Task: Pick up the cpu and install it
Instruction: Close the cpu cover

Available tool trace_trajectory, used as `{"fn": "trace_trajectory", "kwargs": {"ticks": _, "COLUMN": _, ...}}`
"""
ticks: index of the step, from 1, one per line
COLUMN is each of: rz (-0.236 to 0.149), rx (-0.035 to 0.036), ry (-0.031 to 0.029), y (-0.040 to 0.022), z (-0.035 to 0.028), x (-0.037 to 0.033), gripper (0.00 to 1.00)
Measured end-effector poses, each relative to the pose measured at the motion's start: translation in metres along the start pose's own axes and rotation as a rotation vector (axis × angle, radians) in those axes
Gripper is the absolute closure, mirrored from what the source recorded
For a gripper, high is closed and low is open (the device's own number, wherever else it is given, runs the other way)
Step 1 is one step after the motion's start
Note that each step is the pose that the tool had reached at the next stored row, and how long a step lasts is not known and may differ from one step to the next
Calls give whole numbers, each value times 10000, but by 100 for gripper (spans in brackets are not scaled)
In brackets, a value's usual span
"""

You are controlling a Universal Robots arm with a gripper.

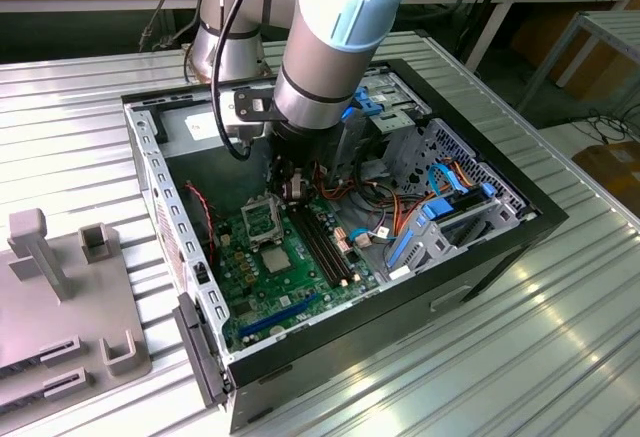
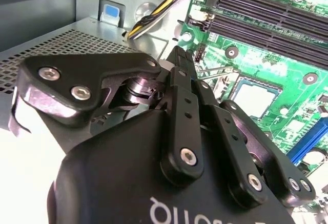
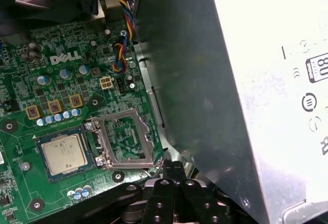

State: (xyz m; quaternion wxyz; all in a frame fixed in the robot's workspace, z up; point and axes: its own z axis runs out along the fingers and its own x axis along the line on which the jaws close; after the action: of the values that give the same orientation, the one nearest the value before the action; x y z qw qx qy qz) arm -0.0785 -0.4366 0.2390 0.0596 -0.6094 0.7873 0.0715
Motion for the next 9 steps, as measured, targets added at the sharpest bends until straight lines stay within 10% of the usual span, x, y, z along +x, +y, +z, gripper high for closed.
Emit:
{"fn": "trace_trajectory", "kwargs": {"ticks": 5, "rz": 8, "rx": -28, "ry": 81, "y": 1, "z": -27, "x": -4, "gripper": 89}}
{"fn": "trace_trajectory", "kwargs": {"ticks": 9, "rz": 23, "rx": -48, "ry": 367, "y": 1, "z": -42, "x": -7, "gripper": 89}}
